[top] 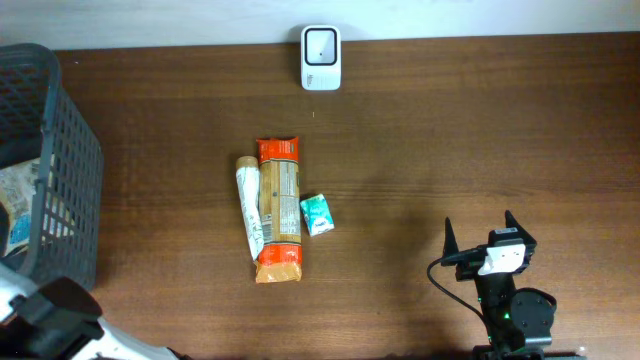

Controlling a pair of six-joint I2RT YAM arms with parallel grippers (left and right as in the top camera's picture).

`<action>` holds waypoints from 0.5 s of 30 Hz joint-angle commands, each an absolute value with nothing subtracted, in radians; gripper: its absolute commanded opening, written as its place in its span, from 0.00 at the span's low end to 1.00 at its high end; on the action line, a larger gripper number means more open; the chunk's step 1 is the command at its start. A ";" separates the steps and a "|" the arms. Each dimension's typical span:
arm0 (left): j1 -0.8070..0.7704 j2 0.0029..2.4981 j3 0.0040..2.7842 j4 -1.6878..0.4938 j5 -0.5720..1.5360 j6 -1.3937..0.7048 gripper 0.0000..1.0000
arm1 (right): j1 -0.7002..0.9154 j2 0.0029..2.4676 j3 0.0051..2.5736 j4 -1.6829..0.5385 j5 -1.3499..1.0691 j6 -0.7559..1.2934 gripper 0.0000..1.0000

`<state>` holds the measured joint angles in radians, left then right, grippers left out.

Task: Scan the item barcode
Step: 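Reach the left gripper into the basket and grasp the white-yellow printed bag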

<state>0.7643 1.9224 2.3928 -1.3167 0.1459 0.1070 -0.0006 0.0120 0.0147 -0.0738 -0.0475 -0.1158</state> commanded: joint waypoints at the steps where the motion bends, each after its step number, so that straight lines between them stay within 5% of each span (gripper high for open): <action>1: 0.772 1.948 2.332 -1.326 0.113 0.093 0.55 | -0.007 0.007 0.006 -0.072 -0.053 -0.120 0.99; 3: 0.789 1.963 2.272 -1.321 0.123 0.090 0.71 | -0.007 0.007 0.006 -0.072 -0.052 -0.120 0.99; 15: 0.983 2.011 1.713 -1.044 0.206 0.129 0.87 | -0.007 0.007 0.006 -0.072 -0.053 -0.120 0.99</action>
